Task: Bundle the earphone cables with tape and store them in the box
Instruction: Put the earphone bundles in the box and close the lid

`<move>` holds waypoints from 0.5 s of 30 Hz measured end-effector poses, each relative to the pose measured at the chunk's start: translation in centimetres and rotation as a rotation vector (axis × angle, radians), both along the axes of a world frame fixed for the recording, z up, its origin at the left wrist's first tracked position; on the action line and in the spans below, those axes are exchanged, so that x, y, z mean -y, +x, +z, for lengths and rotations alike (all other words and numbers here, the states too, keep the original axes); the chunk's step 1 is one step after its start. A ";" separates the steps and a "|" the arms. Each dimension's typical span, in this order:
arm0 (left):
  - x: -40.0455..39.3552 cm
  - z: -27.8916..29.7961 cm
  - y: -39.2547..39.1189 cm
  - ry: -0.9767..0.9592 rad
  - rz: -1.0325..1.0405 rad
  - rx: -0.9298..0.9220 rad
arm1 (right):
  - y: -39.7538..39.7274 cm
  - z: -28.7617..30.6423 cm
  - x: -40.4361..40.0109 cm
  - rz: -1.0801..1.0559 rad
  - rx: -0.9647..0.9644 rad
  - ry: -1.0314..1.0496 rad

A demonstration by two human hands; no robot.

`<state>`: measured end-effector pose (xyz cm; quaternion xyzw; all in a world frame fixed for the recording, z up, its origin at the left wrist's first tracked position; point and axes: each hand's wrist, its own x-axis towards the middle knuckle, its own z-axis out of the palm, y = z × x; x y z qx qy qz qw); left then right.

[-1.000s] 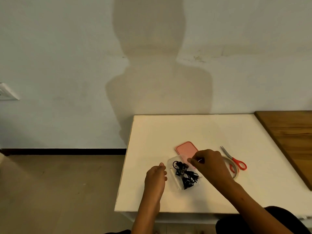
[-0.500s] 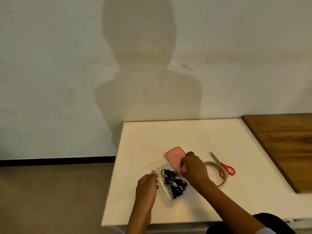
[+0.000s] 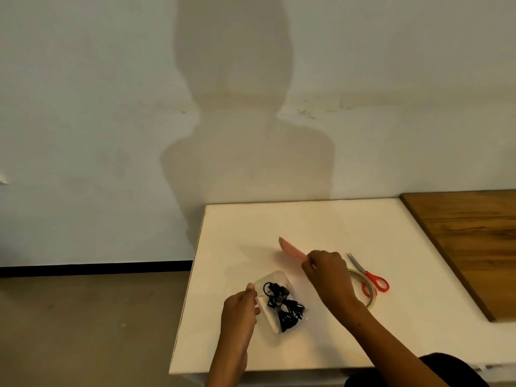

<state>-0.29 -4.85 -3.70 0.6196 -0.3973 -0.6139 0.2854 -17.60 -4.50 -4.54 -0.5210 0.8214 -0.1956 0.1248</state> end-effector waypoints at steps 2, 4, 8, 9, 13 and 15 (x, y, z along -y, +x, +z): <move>-0.1 0.2 0.0 0.005 0.005 0.000 | -0.3 1.3 -0.9 -0.074 0.138 -0.094; -0.3 0.2 0.1 0.007 0.006 0.008 | -0.3 2.8 -2.1 -0.148 0.376 -0.178; -1.1 0.8 0.4 0.008 0.026 0.025 | 0.2 4.3 -4.5 -0.302 0.934 -0.194; -1.5 0.9 0.4 0.003 0.026 0.033 | 0.5 4.2 -5.0 -0.335 1.038 -0.166; -2.5 1.1 0.2 -0.044 -0.012 0.094 | 2.0 2.1 -6.3 -0.337 1.043 -0.027; -2.9 1.0 -0.1 -0.075 -0.047 0.142 | 2.6 0.7 -6.5 -0.278 0.882 -0.009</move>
